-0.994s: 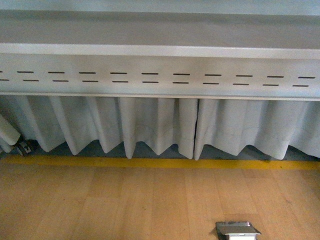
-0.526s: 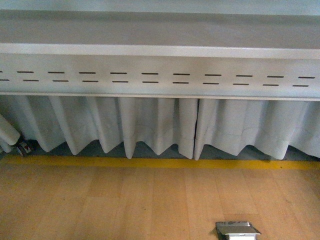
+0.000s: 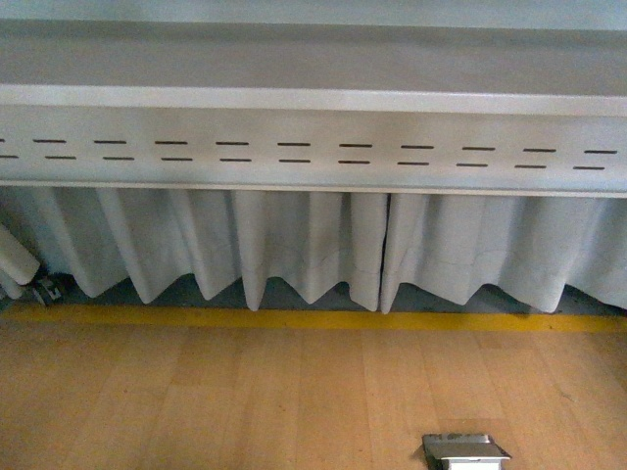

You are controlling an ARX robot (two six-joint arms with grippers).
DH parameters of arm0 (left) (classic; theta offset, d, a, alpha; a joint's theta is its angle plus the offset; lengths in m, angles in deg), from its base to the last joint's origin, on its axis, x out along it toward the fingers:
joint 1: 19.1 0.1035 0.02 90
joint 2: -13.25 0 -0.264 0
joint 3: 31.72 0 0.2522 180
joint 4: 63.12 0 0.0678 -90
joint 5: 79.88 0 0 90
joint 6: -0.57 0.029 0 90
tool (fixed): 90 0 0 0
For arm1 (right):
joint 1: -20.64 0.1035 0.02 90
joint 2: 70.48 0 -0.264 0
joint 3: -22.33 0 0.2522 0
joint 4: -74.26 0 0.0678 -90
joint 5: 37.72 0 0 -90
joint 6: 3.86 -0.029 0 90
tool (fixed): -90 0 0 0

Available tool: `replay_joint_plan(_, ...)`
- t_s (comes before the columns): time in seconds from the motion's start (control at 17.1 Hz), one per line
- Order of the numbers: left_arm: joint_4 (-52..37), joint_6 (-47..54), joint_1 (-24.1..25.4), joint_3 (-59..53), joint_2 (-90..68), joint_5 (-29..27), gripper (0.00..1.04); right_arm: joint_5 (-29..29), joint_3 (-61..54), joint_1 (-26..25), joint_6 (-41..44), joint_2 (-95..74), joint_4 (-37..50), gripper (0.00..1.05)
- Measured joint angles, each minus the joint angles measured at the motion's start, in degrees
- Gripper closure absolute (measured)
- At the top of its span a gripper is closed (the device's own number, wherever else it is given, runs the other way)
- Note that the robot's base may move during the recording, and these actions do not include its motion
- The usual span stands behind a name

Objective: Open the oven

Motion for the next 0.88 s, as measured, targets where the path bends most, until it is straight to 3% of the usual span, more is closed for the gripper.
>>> replay_joint_plan(0.88,0.1,0.0,0.0,0.0,0.0,0.0,0.07,0.0,0.0,0.0,0.0,0.0,-0.1,0.06)
